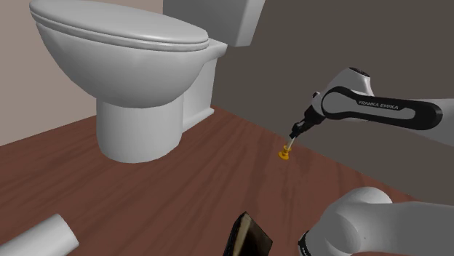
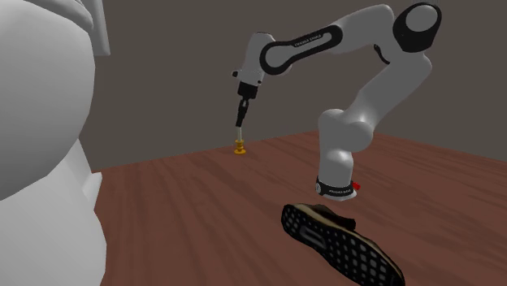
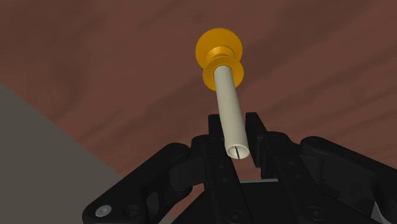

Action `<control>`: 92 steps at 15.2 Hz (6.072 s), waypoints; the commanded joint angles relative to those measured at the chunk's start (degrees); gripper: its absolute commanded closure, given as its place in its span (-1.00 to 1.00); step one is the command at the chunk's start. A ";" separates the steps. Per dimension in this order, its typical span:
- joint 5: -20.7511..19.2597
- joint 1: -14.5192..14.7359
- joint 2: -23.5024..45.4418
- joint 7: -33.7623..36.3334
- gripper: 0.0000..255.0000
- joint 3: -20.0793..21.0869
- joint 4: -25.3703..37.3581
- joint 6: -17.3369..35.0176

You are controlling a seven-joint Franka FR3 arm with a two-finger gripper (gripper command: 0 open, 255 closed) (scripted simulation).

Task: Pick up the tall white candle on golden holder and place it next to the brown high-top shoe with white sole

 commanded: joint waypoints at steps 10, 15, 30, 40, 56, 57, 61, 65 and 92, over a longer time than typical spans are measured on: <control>1.85 0.87 -1.43 0.35 1.00 2.41 7.62 -9.04; 2.61 1.29 -1.36 0.42 1.00 3.27 11.43 -12.78; 6.28 2.70 -5.58 7.06 1.00 11.79 15.10 -21.45; 13.76 6.41 -11.56 20.56 1.00 26.23 11.21 -24.40; 22.51 11.07 -11.59 34.13 1.00 41.08 8.49 -21.58; 22.63 11.16 -11.80 34.16 1.00 41.20 7.62 -20.92; 23.16 11.56 -12.50 34.32 1.00 41.74 4.23 -18.26; 23.73 11.98 -13.02 34.50 1.00 42.34 0.95 -15.51; 28.48 14.86 -9.20 36.26 1.00 47.78 -17.16 6.04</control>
